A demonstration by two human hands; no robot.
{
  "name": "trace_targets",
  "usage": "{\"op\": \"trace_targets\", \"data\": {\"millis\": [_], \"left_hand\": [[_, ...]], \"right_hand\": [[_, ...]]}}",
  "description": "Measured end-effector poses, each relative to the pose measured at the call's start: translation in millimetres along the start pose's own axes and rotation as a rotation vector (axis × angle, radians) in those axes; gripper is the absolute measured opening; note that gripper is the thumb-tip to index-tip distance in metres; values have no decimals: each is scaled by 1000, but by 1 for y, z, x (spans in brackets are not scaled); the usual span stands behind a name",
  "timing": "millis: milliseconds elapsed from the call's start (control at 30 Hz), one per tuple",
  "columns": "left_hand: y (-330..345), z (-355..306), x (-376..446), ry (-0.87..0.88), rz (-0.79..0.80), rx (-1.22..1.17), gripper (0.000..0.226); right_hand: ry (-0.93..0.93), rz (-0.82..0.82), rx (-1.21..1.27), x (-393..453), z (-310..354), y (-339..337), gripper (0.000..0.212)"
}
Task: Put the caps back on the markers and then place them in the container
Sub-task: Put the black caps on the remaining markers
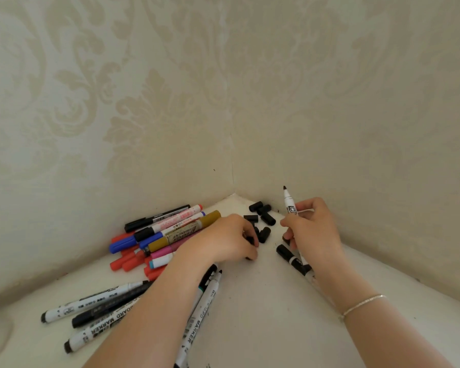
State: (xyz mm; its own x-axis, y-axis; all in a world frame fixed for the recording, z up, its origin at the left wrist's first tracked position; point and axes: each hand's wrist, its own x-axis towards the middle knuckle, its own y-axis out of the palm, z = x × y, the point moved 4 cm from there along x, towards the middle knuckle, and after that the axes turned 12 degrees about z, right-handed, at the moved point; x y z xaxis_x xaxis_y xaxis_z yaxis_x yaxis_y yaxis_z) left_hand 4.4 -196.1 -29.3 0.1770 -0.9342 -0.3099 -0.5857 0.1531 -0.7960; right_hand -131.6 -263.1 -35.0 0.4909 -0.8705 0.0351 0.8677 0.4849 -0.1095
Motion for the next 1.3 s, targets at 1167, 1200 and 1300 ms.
{"op": "trace_targets", "data": {"millis": [1167,1200,1300], "left_hand": [[0,-1,4,5,-101,200,26],[-5,0,2,18,-125,141,26],[-23,3,-8,56,-231,-90,32]], "right_hand": [[48,90,-46,-4,5,2,17],[51,102,-51,-5,5,3,17],[43,144,-74,-7,8,5,14]]}}
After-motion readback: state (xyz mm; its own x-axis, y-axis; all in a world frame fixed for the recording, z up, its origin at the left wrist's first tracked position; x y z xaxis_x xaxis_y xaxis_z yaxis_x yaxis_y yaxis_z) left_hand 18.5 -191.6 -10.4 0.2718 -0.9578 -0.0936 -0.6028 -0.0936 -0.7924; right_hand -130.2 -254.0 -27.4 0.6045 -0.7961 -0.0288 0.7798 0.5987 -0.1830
